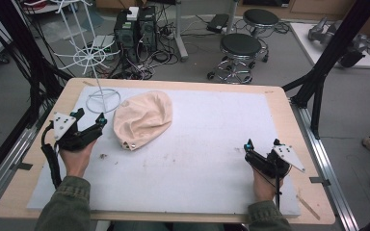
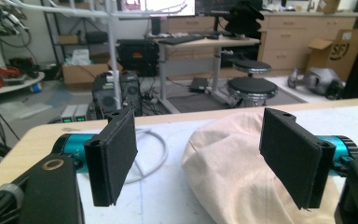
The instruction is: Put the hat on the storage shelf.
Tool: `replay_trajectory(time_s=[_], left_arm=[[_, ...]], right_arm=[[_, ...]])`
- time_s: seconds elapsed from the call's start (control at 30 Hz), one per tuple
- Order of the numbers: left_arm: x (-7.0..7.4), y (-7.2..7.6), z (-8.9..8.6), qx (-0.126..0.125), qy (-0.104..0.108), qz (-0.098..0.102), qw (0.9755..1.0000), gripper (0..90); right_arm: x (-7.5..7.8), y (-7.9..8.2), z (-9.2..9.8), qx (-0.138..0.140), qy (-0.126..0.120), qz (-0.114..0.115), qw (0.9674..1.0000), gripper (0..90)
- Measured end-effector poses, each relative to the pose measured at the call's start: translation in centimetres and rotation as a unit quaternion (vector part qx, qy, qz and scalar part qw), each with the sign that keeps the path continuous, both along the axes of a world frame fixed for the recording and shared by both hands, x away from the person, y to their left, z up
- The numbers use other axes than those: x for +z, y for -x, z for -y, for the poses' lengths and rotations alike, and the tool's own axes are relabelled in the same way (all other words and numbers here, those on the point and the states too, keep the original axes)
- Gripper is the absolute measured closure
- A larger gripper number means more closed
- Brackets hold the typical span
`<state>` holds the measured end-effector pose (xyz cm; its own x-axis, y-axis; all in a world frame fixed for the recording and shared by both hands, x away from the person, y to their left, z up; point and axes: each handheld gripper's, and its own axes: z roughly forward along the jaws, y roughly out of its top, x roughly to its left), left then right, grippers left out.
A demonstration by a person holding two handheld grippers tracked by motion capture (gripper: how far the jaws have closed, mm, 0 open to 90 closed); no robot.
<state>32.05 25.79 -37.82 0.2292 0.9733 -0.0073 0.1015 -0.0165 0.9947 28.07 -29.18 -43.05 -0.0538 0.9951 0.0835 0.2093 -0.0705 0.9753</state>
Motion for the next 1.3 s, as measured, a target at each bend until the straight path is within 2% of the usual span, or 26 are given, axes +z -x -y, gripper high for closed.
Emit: replay_trajectory(time_s=[0.3,0.5,0.53,0.67,0.8,1.0,1.3], left_arm=[[0.2,-1.7,0.8,-0.011,-0.016,-0.022,0.9996,28.2],[-0.4,-2.9,0.8,-0.016,-0.015,-0.051,0.9984,28.8],[-0.5,-3.3,1.0,-0.027,-0.014,-0.063,0.9975,29.2],[-0.7,-4.1,1.6,-0.039,-0.011,-0.078,0.9961,29.0],[-0.3,-5.3,2.5,-0.049,-0.018,-0.088,0.9948,28.6],[0.1,-6.3,3.2,-0.061,-0.025,-0.098,0.993,28.6],[0.4,-7.4,3.5,-0.063,-0.025,-0.105,0.9921,28.8]], right_arm=[[0.0,0.0,0.0,0.002,0.0,0.0,1.0,5.1],[0.0,-0.1,0.0,0.005,0.0,-0.002,1.0,5.1],[0.0,-0.1,0.0,0.004,0.0,-0.002,1.0,5.1],[0.0,-0.1,0.0,0.005,0.001,-0.003,1.0,5.1],[0.0,-0.1,0.1,0.006,-0.001,-0.002,1.0,5.1],[-0.1,-0.1,0.0,0.007,0.0,-0.004,1.0,5.1],[-0.1,-0.1,0.0,0.008,0.002,-0.004,1.0,5.1]])
